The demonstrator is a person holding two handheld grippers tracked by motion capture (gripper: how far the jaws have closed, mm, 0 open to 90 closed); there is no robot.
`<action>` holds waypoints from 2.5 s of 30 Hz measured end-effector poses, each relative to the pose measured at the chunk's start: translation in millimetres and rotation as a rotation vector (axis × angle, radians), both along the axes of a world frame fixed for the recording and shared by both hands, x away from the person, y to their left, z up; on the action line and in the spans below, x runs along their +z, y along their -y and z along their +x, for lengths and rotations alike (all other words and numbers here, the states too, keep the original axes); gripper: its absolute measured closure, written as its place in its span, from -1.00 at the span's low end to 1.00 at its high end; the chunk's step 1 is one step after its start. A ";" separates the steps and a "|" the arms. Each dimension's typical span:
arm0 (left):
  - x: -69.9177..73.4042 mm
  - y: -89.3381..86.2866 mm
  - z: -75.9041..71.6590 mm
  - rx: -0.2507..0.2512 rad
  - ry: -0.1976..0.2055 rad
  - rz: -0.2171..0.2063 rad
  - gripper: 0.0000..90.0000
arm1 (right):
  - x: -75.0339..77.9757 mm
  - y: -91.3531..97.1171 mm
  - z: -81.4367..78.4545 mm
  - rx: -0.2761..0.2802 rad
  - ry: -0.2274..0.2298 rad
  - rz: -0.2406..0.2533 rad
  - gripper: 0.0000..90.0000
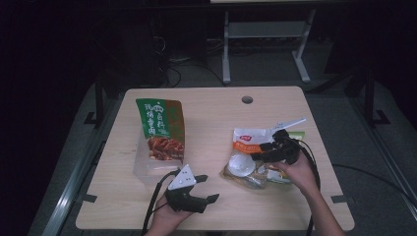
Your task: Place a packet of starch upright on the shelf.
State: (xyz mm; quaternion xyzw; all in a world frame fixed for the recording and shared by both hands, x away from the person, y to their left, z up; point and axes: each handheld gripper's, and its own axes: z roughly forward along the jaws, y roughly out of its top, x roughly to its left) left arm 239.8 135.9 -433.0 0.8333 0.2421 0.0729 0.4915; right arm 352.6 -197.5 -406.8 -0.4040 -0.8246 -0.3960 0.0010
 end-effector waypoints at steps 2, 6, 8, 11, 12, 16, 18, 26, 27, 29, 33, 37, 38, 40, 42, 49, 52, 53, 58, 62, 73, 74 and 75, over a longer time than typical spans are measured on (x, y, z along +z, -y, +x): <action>0.4 -0.6 0.3 -0.001 0.000 0.004 -0.39 | -0.4 1.2 -1.1 -0.007 0.000 -0.004 -0.23; 0.7 -0.7 0.5 -0.003 0.006 0.005 -0.39 | -1.7 6.3 -3.6 -0.010 0.005 -0.009 -0.22; 0.5 -0.4 0.2 -0.003 0.007 0.004 -0.39 | -2.5 9.8 -5.0 -0.023 0.002 -0.012 -0.22; 0.2 0.2 -0.2 0.000 0.001 0.002 -0.39 | -2.3 16.9 -6.8 -0.046 -0.002 -0.008 -0.21; 0.3 0.2 -0.3 -0.001 0.002 0.003 -0.39 | -2.3 19.6 -7.2 -0.052 0.000 -0.012 -0.21; 0.4 -0.1 0.3 -0.002 0.006 0.004 -0.39 | -4.7 30.2 -9.2 -0.079 0.001 -0.026 -0.22; 0.2 0.1 0.2 -0.002 0.004 0.004 -0.39 | -7.1 34.4 -10.6 -0.091 -0.008 -0.027 -0.22; -0.3 1.1 -0.5 -0.003 -0.006 0.006 -0.39 | -14.7 38.5 -11.7 -0.099 -0.030 -0.033 -0.22; -0.3 1.2 -0.4 -0.003 -0.006 0.006 -0.39 | -15.0 37.1 -11.5 -0.098 -0.032 -0.031 -0.22; -0.5 1.4 -0.3 -0.003 -0.010 0.004 -0.39 | -15.4 34.2 -9.9 -0.089 -0.028 -0.034 -0.22; -0.3 1.3 -0.8 -0.002 -0.009 0.002 -0.39 | -15.7 26.0 -6.6 -0.079 -0.027 -0.031 -0.22; -0.3 0.8 -0.4 -0.002 -0.007 0.003 -0.39 | -15.2 19.0 -2.2 -0.072 -0.022 -0.034 -0.22; -0.3 1.2 -0.6 0.000 -0.008 -0.001 -0.39 | -15.4 17.7 -0.8 -0.073 -0.019 -0.032 -0.22; -0.2 1.4 -0.7 -0.002 -0.005 0.000 -0.39 | -15.6 15.7 2.4 -0.072 -0.020 -0.039 -0.22; -0.1 1.4 -0.9 -0.001 -0.006 0.000 -0.39 | -15.8 14.9 3.3 -0.076 -0.022 -0.037 -0.21; 0.1 1.1 -0.8 0.001 -0.005 -0.001 -0.39 | -15.4 13.6 3.9 -0.099 0.032 -0.100 0.50; 0.0 1.2 -0.5 0.001 -0.004 0.000 -0.39 | -14.9 14.9 4.0 -0.091 0.023 -0.086 0.68; -0.1 1.1 -0.3 0.001 -0.004 0.000 -0.39 | -14.9 14.8 3.8 -0.087 0.025 -0.078 0.74; 0.4 0.7 -0.9 0.001 -0.001 0.003 -0.39 | -13.0 13.2 2.4 -0.063 0.023 -0.060 0.92; 0.1 1.1 -0.6 0.003 -0.002 0.000 -0.39 | -10.8 10.9 1.4 -0.052 0.028 -0.056 0.98; -0.2 1.0 -0.1 -0.002 0.003 0.006 -0.39 | -4.8 5.9 1.3 -0.040 0.033 -0.073 0.99; -0.2 1.1 -0.1 -0.002 0.003 0.005 -0.39 | -4.8 5.8 1.3 -0.040 0.034 -0.073 0.99; -0.2 1.2 -0.2 -0.002 0.003 0.004 -0.39 | -4.7 5.8 1.3 -0.041 0.033 -0.072 0.99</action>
